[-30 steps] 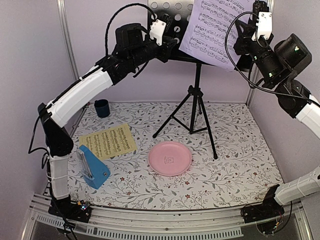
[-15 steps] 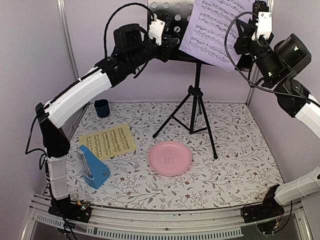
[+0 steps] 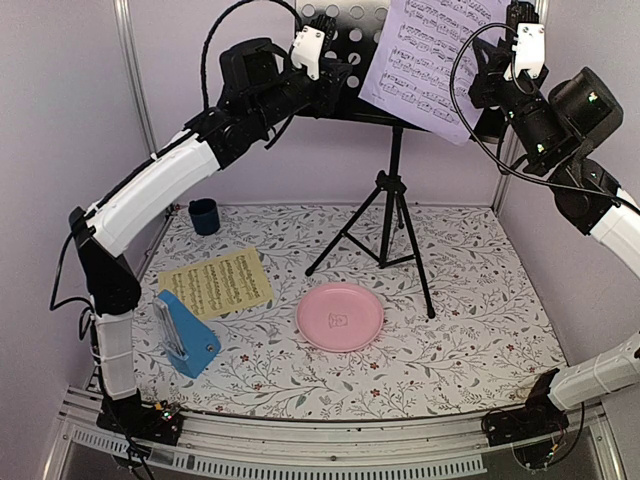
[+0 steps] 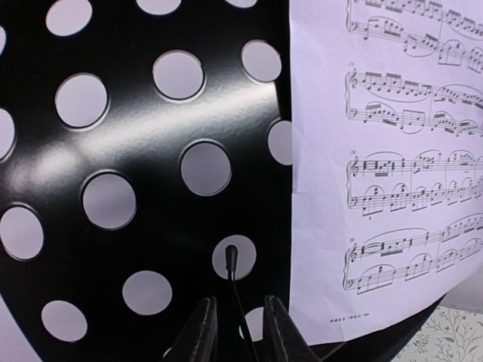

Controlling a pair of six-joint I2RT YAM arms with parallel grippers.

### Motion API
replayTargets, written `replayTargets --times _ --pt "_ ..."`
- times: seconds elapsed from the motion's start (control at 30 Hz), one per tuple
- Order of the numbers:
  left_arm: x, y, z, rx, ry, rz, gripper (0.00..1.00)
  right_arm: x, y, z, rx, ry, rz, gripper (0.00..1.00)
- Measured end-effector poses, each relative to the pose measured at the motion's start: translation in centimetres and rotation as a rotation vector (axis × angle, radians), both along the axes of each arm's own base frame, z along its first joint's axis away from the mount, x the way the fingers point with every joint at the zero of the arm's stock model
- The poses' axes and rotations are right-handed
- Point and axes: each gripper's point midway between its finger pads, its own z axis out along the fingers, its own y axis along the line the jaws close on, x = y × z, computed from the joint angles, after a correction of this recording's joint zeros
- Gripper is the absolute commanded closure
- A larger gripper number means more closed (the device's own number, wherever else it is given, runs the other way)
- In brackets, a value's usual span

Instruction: Set up the instrument practice props

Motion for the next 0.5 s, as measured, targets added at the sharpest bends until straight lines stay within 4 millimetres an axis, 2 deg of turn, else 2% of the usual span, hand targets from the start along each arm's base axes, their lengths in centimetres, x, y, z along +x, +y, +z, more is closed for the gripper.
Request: replayTargets --times 0.1,0.17,0.37,0.5 --pt "0.1 0.0 0.5 -0.009 -0.005 0.005 0.72 0.0 0.1 0.0 -0.002 -0.001 0.003 1.00" --pt "0.2 -0.1 0.6 -0.012 -0.009 0.007 0.76 0.0 0.1 0.0 -0.002 -0.002 0.003 1.00" --pt "0.8 -0.7 -0.6 0.004 0.006 0.007 0.80 0.0 0.0 0.0 -0.002 -0.002 0.003 1.00" --pt "0.8 -0.7 -0.6 0.006 0.006 0.006 0.97 0.0 0.0 0.0 -0.002 -0.002 0.003 1.00"
